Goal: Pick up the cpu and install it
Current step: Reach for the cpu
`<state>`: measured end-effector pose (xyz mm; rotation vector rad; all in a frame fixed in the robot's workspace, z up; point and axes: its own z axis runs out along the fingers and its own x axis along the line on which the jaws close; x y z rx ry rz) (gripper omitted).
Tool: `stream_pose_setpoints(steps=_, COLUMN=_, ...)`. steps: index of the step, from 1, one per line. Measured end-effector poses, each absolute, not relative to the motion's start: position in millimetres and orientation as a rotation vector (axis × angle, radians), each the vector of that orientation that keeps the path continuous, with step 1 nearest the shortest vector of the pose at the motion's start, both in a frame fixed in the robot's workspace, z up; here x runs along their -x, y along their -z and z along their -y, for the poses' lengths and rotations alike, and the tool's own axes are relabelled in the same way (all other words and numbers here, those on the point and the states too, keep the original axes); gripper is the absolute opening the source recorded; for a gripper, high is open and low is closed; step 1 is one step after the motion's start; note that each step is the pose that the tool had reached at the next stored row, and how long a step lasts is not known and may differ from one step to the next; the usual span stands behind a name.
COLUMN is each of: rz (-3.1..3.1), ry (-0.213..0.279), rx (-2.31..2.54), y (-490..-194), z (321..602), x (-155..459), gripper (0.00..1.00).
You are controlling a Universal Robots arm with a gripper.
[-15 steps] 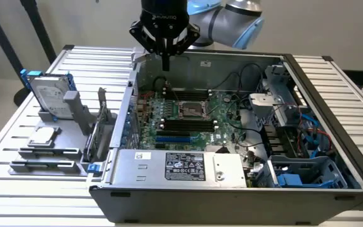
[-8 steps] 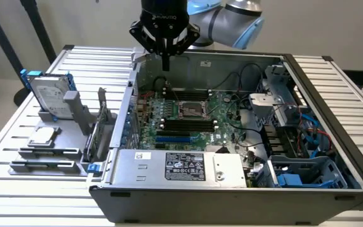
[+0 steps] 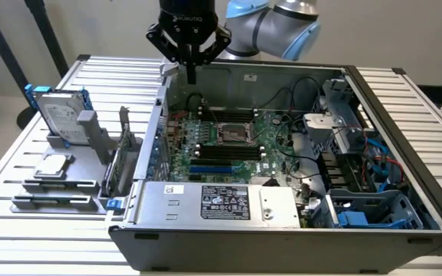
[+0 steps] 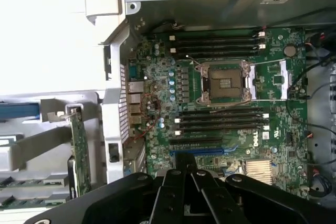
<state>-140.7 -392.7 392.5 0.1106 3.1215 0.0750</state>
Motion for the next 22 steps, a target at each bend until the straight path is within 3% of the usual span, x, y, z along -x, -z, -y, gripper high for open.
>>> stream_pose_setpoints(steps=22, rz=-3.127, ry=-0.075, rx=-0.111, y=-379, z=377, x=241, gripper=0.11)
